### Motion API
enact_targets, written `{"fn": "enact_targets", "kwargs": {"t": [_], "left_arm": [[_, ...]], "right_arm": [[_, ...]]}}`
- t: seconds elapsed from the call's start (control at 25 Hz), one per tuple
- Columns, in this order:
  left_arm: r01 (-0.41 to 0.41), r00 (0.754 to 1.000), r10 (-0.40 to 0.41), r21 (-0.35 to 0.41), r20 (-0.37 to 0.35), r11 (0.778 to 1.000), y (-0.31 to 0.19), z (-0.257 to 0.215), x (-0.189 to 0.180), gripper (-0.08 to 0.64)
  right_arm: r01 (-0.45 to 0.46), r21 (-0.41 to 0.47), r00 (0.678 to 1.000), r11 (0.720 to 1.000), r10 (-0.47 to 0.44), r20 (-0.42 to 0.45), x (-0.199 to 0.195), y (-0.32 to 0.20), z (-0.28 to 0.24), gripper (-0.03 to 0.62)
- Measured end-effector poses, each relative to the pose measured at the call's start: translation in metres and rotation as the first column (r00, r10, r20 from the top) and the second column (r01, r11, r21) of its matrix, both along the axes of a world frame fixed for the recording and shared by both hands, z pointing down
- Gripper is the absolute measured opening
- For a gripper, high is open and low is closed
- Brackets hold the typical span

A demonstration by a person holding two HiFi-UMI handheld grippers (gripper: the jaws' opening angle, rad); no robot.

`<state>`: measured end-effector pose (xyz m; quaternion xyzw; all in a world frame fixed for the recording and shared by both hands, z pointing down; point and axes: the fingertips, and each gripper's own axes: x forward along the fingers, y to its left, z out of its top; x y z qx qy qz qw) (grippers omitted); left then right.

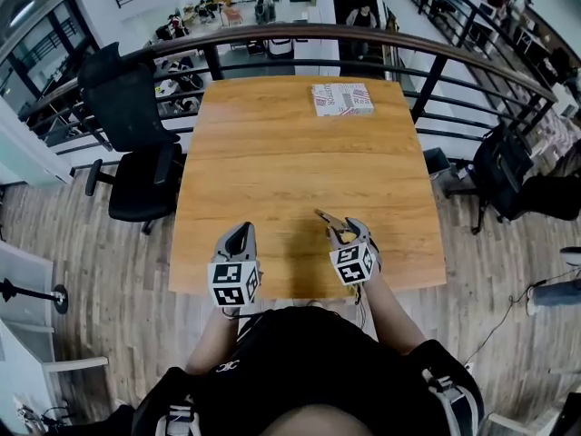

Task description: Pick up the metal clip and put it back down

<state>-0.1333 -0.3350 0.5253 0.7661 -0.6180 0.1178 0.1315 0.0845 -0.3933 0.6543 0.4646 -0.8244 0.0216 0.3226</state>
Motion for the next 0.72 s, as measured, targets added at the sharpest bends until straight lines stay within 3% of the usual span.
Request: {"fn": "enact_targets", "kwargs": {"t": [0.2,0.36,0.56,0.64,0.72], "left_arm": [[-0.057,0.998,0.057,0.004,-0.004,0.998,-0.007,-0.002,0.023,0.014],[-0.107,0.994,0.107,0.013,-0.004,0.994,-0.015,-0.007,0.044,0.014],[-0.171,0.985,0.171,0.019,0.000,0.985,-0.020,-0.009,0.073,0.014],[-0.197,0.980,0.197,0.023,0.000,0.980,-0.023,-0.008,0.082,0.014],[-0.214,0.977,0.214,0.025,-0.002,0.976,-0.028,-0.005,0.089,0.014]], "right_arm": [[-0.130,0.144,0.963,0.981,0.091,0.254,0.025,-0.002,-0.084,0.173],[-0.244,0.251,0.915,0.937,0.136,0.380,0.057,0.002,-0.142,0.151],[-0.368,0.307,0.856,0.877,0.192,0.479,0.100,0.020,-0.185,0.085],[-0.400,0.295,0.838,0.868,0.217,0.500,0.112,0.025,-0.190,0.027],[-0.411,0.283,0.839,0.867,0.239,0.488,0.119,0.029,-0.187,0.015]]}}
